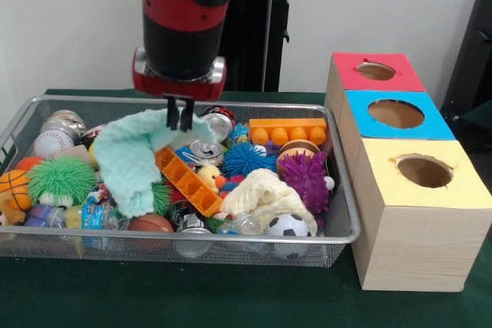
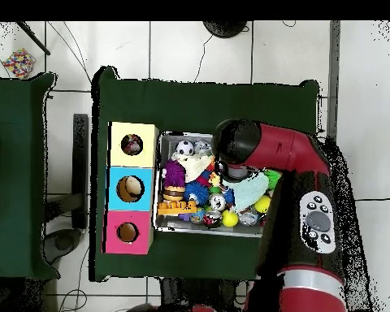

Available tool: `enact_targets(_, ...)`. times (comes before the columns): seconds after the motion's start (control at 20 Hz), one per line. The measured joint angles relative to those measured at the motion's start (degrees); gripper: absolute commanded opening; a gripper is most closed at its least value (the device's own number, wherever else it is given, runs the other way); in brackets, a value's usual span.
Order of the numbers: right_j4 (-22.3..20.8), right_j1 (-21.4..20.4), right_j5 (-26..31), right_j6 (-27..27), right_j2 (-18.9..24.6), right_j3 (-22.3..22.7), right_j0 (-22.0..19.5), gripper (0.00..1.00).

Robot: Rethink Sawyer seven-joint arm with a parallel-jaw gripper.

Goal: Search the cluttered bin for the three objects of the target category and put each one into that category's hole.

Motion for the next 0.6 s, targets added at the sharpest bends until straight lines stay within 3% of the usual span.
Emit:
enact_targets(0.3, 6.16, -4.63, -1.42, 0.93, -0.46, 3.04, 1.91, 0.00)
enact_targets(0.6, 8.12, -7.71, -4.54, 0.98, -0.45, 5.05, 3.10, 0.00)
